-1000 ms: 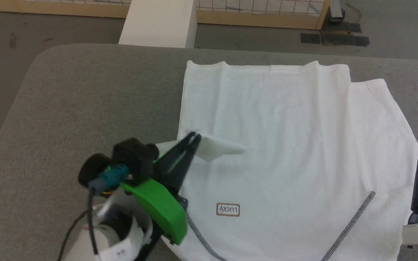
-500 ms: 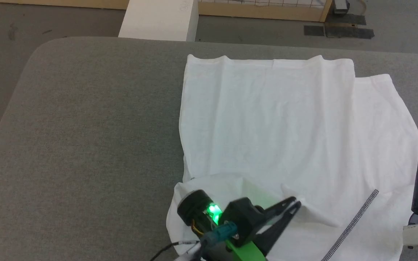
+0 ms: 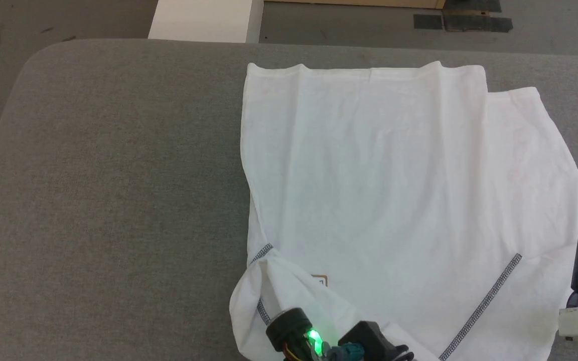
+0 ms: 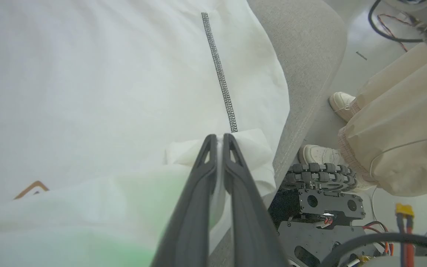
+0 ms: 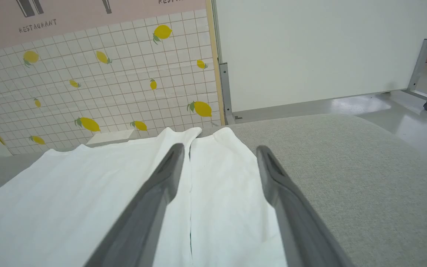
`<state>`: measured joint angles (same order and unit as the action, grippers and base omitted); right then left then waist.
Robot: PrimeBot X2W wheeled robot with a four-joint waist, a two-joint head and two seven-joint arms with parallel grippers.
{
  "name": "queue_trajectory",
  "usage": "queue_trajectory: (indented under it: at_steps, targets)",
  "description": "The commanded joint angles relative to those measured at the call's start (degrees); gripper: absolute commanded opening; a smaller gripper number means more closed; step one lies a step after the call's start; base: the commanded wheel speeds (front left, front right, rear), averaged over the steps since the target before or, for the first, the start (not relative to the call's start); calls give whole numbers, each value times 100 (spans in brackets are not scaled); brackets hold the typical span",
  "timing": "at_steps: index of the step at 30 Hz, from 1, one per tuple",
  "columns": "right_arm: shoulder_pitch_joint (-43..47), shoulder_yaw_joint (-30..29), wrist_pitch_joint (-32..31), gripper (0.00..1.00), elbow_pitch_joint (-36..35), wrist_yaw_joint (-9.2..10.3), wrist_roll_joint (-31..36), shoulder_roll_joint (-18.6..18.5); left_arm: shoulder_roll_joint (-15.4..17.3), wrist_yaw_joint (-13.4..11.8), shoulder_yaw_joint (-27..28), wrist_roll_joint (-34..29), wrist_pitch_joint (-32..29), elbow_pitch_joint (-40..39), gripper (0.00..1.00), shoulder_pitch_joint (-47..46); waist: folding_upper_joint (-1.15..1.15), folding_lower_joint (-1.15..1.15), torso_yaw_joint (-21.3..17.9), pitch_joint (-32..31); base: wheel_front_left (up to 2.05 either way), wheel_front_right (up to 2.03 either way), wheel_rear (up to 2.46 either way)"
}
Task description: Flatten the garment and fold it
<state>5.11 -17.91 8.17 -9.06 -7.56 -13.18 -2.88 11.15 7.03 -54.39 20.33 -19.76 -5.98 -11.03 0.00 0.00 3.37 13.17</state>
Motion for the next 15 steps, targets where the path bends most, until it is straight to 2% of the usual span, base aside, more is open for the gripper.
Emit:
queue_trajectory:
  at_steps: [1, 8, 14, 15]
  targets:
    - [-109, -4, 27, 100, 1, 8, 2, 1, 8, 28, -14, 85, -49, 75, 0, -144, 0, 0, -19, 45, 0, 0, 0]
    - [-173, -3, 25, 100, 30, 8, 19, 1, 62, 34, -120, 200, -366, 619, 0, -342, 0, 0, -61, 115, 0, 0, 0]
    - [-205, 3, 33, 100, 82, 8, 25, 1, -20, -10, -42, 297, -330, 1016, 0, -420, 0, 0, -93, 84, 0, 0, 0]
    - [-205, 7, 33, 100, 89, 8, 25, 1, -42, -19, -26, 301, -280, 1045, 10, -431, 0, 0, -97, 73, 0, 0, 0]
